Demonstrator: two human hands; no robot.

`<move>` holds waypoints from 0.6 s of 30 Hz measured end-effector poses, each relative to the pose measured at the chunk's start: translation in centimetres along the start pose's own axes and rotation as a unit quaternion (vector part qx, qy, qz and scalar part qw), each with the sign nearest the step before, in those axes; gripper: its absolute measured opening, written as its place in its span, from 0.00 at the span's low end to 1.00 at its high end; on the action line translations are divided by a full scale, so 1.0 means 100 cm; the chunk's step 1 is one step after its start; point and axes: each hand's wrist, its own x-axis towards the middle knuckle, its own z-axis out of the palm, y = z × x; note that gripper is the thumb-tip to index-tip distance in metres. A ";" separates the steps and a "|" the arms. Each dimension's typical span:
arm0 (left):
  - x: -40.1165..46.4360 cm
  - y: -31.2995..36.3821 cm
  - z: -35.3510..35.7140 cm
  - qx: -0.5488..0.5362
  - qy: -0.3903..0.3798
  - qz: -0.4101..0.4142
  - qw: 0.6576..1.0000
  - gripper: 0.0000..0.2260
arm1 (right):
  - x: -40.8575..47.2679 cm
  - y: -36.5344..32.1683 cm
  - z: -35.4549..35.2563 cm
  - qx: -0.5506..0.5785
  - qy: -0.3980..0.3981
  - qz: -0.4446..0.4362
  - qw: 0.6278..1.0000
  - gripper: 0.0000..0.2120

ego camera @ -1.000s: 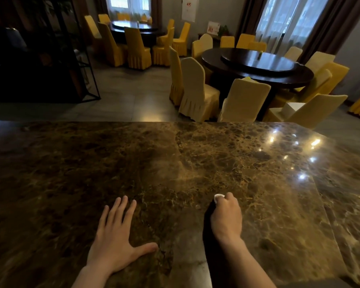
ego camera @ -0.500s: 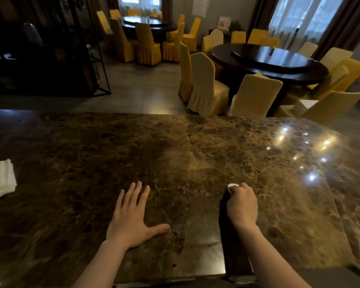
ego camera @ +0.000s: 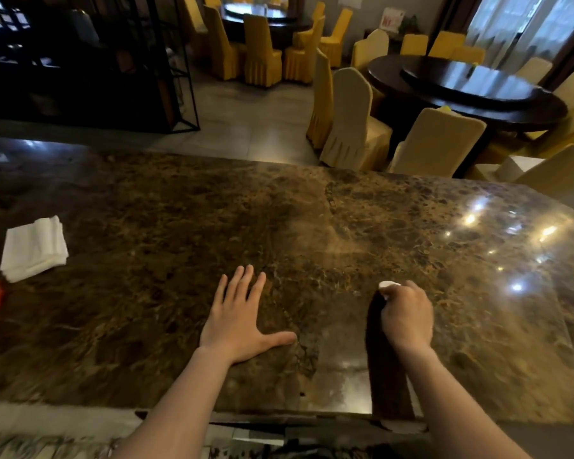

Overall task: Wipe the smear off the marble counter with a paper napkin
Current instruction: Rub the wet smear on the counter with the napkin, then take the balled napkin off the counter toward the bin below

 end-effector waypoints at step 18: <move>0.001 -0.002 0.001 0.006 0.005 0.002 1.000 0.61 | -0.042 -0.030 0.006 0.060 -0.080 -0.159 0.982 0.14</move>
